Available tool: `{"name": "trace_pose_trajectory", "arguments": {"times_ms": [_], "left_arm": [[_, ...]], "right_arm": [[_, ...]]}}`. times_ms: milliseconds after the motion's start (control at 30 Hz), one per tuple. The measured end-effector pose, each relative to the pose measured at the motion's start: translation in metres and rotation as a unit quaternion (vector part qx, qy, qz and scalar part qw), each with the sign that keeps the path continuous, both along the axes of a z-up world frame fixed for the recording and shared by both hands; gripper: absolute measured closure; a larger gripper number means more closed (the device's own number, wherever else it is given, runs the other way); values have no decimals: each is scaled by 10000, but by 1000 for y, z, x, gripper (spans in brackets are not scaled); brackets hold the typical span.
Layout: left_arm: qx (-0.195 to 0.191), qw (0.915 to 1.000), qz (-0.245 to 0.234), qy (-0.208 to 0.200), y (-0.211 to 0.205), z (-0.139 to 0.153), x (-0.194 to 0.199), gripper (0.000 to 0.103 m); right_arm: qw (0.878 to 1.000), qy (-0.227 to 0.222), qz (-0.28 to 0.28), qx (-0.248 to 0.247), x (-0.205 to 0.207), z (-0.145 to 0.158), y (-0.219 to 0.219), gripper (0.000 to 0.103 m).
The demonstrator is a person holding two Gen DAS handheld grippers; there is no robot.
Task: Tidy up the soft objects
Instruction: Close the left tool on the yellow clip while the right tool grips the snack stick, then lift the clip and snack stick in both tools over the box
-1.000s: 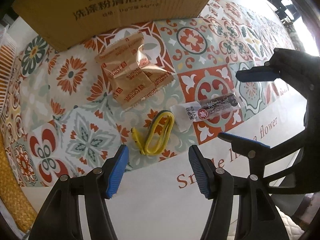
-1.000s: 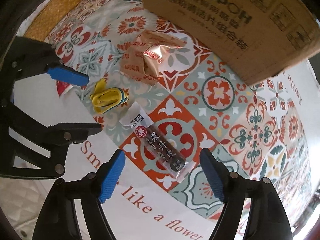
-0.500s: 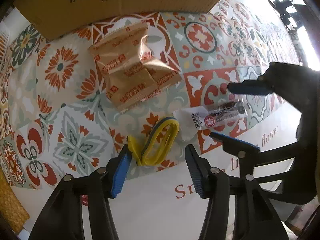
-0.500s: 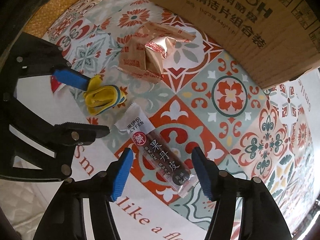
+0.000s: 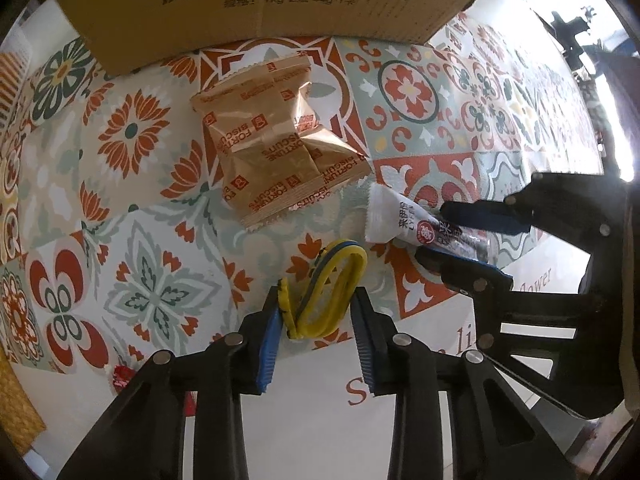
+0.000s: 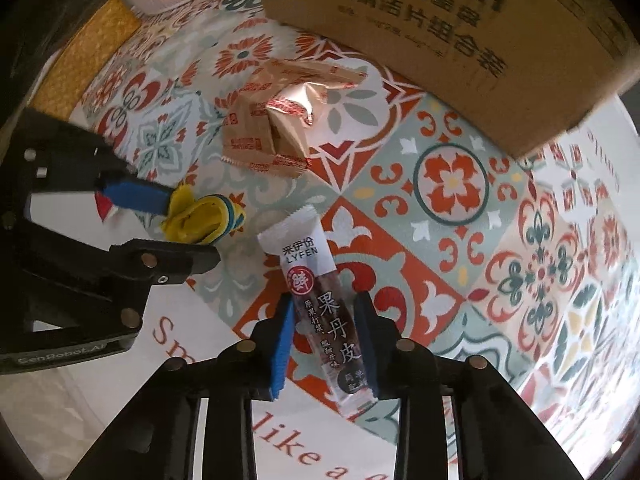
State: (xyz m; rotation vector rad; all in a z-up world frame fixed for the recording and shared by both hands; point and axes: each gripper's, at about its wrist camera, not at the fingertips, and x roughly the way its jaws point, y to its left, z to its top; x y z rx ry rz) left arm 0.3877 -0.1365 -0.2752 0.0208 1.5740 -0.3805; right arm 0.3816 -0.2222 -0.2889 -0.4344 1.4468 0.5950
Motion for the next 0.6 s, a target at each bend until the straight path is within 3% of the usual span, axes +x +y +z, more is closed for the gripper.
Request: {"name": "trace_pose_trajectory", "arguments": {"times_ms": [233,600], "left_arm": [[-59,9995,187,-253,11,4,-14,70],[-138,9948,387,-931,18,43,-49,70]], "right_arm": [[9969,12,-754,239,1,2,-17,78],[9863,-268,-1492,653,-13,32,-49,78]]}}
